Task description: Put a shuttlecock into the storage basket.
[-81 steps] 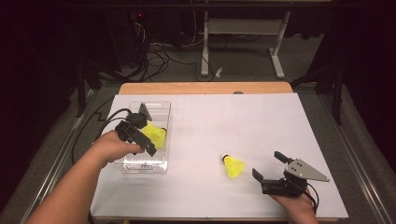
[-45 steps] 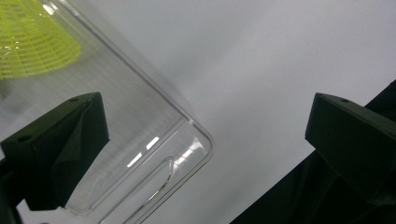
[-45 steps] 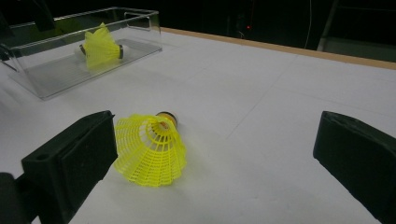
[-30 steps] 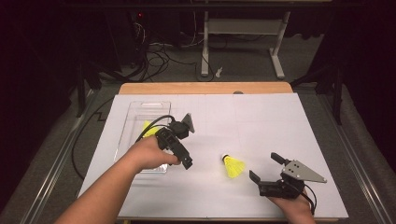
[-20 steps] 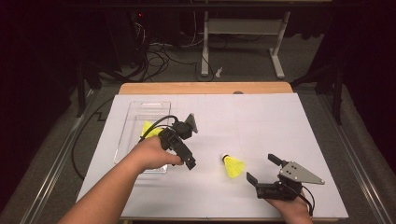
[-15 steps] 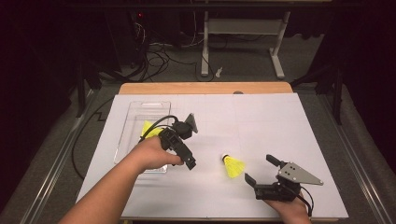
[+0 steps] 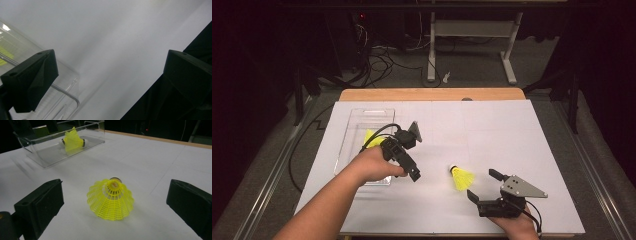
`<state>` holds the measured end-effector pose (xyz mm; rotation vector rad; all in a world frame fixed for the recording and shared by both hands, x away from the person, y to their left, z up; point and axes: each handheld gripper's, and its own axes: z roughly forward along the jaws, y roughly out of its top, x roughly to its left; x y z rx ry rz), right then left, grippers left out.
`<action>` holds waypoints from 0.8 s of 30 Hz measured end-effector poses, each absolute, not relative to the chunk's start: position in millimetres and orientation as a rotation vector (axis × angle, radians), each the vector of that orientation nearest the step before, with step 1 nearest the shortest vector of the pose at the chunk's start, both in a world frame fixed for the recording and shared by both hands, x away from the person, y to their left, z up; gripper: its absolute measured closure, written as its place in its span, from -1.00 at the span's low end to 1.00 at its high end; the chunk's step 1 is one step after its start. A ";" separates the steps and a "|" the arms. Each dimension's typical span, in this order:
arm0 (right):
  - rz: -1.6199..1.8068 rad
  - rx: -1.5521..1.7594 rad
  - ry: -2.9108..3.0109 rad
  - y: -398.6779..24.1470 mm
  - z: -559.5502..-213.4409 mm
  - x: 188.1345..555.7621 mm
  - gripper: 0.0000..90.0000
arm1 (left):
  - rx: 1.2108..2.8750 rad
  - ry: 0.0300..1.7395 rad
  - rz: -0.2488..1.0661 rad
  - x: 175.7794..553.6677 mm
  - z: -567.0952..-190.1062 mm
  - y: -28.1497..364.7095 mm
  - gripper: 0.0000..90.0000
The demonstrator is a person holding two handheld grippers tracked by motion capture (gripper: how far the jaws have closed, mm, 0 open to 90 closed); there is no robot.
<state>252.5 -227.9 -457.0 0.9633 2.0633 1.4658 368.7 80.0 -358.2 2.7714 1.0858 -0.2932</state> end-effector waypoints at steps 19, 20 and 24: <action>1.445 0.999 2.185 -209.7 -463.7 249.7 -0.50 | 2.777 1.078 -0.313 367.9 -365.9 79.2 -0.99; 1.446 1.001 2.188 -208.9 -463.9 249.9 -0.46 | 2.778 1.077 -0.315 367.9 -366.2 79.3 -0.99; 1.435 1.002 2.206 -206.3 -465.0 250.7 -0.29 | 2.777 1.074 -0.315 367.7 -366.7 79.4 -0.99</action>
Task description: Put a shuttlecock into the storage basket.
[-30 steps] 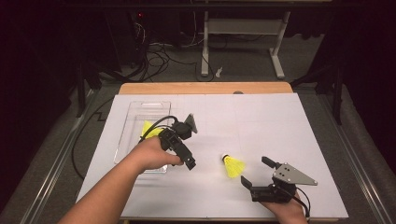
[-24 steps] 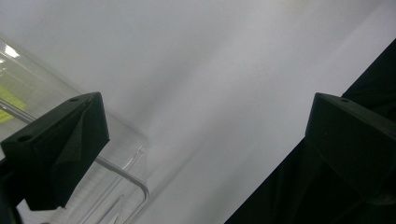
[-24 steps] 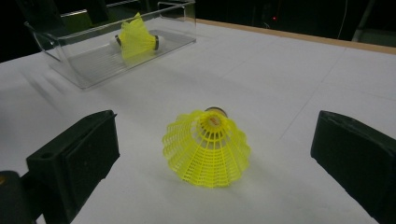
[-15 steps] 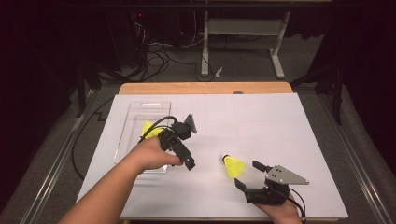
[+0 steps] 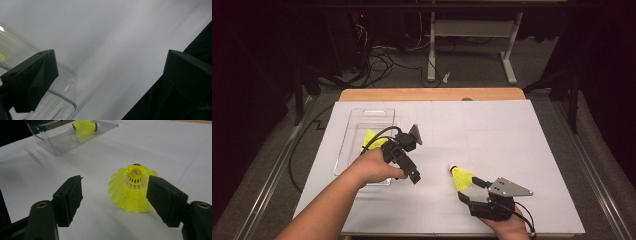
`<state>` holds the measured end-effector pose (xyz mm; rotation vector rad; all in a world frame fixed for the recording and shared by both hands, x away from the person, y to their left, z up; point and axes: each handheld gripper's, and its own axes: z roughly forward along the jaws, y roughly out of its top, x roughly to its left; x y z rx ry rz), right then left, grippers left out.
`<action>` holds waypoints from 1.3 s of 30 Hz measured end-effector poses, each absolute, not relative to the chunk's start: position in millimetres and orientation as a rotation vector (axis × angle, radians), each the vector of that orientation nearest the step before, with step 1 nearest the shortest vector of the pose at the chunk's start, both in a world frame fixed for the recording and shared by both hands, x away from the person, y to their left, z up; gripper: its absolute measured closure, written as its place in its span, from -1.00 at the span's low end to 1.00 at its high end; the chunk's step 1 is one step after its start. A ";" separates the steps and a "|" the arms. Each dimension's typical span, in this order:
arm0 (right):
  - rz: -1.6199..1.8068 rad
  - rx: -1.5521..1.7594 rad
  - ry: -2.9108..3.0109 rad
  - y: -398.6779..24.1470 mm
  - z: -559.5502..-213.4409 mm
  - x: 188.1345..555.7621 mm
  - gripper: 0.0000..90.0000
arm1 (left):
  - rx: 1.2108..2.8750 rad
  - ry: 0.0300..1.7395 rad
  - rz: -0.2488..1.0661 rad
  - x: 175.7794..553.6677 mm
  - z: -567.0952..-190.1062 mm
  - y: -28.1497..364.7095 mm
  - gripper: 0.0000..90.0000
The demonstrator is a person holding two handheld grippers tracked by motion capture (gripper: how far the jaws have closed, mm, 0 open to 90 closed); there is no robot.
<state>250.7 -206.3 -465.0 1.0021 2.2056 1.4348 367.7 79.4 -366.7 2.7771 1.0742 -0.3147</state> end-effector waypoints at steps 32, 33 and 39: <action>1.237 1.101 2.278 -180.7 -467.1 274.9 0.15 | 2.761 1.041 -0.333 366.1 -370.0 81.0 -0.99; 1.237 1.095 2.279 -179.9 -466.5 275.0 0.16 | 2.759 1.042 -0.336 366.0 -370.1 81.5 -0.99; 1.218 1.124 2.268 -175.2 -468.6 275.8 0.22 | 2.754 1.053 -0.337 367.0 -372.0 84.6 -0.99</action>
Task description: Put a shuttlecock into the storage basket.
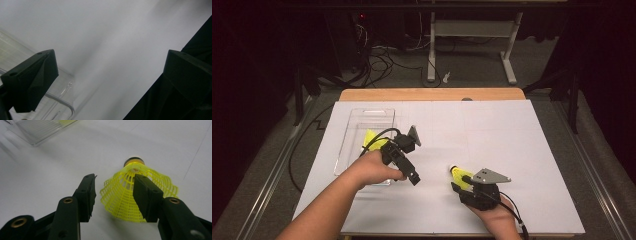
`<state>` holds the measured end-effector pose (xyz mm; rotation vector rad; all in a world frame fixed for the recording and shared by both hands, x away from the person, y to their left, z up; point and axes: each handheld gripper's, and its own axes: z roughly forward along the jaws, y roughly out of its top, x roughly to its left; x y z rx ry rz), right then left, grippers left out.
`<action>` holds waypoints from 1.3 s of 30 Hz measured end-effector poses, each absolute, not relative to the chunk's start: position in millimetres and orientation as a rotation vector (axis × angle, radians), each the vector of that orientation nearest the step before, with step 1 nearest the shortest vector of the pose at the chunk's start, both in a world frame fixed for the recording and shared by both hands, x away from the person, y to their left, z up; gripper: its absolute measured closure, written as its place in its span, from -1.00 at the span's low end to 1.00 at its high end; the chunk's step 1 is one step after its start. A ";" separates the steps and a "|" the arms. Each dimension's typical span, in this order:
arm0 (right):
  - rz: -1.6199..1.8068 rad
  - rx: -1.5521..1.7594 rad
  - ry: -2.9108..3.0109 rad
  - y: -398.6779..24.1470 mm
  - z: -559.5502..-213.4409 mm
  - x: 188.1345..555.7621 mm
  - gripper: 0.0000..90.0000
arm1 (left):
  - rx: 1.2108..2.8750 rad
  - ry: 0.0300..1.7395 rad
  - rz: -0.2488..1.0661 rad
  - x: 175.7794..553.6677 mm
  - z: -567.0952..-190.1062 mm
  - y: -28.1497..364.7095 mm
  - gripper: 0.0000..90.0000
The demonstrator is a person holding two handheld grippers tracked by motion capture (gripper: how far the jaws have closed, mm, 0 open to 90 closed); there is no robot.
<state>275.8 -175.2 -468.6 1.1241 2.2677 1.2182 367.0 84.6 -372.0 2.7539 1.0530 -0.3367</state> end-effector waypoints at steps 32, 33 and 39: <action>1.145 1.132 2.244 -165.0 -476.0 274.8 1.00 | 2.761 1.052 -0.331 364.6 -373.4 83.0 -0.98; 1.140 1.125 2.241 -164.7 -475.9 274.4 1.00 | 2.764 1.050 -0.330 364.5 -373.5 82.9 -0.98; 1.152 1.115 2.220 -164.5 -473.7 272.3 1.00 | 2.765 1.049 -0.323 363.7 -374.2 82.3 -0.97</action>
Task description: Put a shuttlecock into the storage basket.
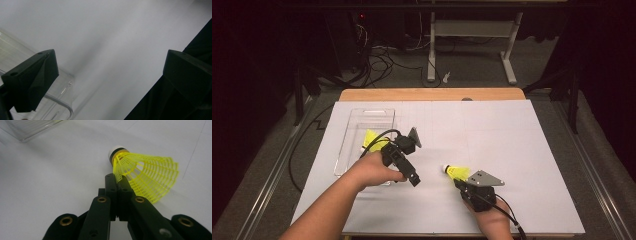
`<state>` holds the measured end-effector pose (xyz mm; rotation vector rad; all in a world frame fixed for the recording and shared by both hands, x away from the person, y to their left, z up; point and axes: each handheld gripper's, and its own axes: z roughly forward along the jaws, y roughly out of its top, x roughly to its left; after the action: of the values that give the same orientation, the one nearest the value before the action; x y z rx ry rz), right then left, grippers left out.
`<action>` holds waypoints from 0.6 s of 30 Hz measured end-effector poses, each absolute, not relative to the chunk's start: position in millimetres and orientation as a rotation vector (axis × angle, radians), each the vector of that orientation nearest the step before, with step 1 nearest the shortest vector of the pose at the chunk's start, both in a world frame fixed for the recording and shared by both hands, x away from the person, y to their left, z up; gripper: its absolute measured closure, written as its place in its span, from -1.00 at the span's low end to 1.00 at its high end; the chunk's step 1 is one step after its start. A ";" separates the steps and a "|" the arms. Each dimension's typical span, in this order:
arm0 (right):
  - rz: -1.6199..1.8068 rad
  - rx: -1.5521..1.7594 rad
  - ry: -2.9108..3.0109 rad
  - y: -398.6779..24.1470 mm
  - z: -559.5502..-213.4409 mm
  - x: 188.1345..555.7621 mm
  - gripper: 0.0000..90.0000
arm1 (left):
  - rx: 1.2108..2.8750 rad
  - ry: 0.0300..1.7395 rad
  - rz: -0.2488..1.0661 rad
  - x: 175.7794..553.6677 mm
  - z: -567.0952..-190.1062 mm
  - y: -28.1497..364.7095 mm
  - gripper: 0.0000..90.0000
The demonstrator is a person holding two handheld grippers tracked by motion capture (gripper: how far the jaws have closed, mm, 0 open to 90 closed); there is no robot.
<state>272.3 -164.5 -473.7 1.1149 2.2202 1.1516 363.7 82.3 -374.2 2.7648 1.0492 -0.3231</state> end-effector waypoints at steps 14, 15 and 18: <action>1.238 1.104 2.174 -183.2 -462.0 272.3 1.00 | 2.808 0.983 -0.283 359.0 -375.6 79.2 -0.97; 1.245 1.099 2.169 -185.2 -460.8 272.3 1.00 | 2.802 0.983 -0.281 358.4 -376.0 79.0 -0.97; 1.275 1.106 2.139 -191.9 -457.1 272.8 1.00 | 2.800 0.993 -0.277 357.8 -376.3 78.9 -0.97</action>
<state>272.8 -191.9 -457.1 1.1057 2.1390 1.2749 357.8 78.9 -376.3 2.7998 0.9930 -0.2774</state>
